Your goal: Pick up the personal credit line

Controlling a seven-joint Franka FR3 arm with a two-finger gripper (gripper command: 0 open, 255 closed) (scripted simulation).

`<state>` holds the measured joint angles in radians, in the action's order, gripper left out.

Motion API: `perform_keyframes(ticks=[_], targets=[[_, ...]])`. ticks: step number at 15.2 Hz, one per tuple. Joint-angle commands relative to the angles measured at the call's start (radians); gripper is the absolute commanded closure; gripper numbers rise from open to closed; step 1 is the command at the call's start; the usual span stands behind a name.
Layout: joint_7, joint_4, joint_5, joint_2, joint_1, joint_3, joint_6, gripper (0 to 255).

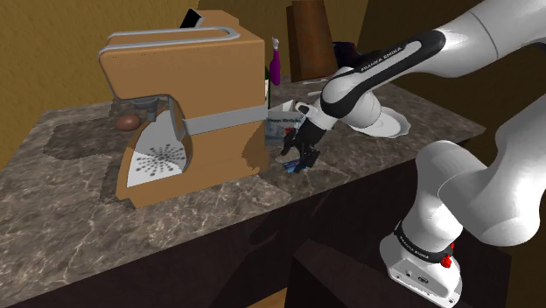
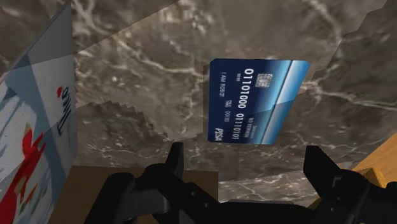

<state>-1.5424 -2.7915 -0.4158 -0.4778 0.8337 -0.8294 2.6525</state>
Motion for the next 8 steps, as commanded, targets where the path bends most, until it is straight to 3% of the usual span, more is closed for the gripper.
perform_keyframes(ticks=[1, 2, 8], targets=[[-0.015, -0.004, -0.01, 0.006, 0.013, -0.014, 0.012, 0], [-0.013, -0.005, -0.011, 0.006, 0.014, -0.012, 0.013, 255], [-0.011, -0.005, -0.01, 0.005, 0.012, -0.011, 0.012, 255]])
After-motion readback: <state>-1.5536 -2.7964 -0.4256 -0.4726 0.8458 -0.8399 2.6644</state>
